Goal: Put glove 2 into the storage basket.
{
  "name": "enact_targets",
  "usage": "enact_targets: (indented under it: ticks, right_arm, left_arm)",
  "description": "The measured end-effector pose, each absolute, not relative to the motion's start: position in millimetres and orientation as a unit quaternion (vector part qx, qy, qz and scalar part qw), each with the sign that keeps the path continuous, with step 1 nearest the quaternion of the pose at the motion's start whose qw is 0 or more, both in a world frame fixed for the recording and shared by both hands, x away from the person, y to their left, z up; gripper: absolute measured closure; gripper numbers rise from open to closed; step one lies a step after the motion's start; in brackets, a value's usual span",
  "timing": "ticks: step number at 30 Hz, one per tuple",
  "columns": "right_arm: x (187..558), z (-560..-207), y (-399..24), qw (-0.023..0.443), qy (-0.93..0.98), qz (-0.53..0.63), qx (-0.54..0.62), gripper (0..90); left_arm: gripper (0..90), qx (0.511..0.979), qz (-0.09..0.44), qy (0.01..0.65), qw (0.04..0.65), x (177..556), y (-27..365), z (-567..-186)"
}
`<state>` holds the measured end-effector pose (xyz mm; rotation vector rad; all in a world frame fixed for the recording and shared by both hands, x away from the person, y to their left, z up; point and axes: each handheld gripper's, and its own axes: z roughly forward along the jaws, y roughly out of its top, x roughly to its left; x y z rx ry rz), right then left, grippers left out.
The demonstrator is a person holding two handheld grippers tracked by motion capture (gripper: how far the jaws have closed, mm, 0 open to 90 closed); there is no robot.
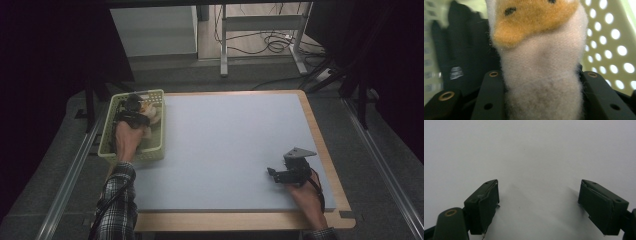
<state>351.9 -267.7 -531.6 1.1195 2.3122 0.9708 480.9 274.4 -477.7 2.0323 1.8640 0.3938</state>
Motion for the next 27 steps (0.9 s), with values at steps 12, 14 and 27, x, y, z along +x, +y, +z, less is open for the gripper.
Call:
enact_targets:
  ticks: [12, 14, 27]
  right_arm:
    - [352, -532, -268, 0.196, 0.825, 0.347, 0.400, 16.7]
    - [352, -532, -268, 0.196, 0.826, 0.346, 0.400, 16.7]
    - [352, -532, -268, 0.196, 0.825, 0.347, 0.400, 16.7]
  left_arm:
    - [11.2, 0.732, 0.096, 0.651, 0.175, 481, 271, -480]
    - [10.3, 0.732, 0.102, 0.645, 0.191, 476, 275, -466]
    - [69.3, 0.719, 0.170, 0.662, 0.128, 476, 301, -476]
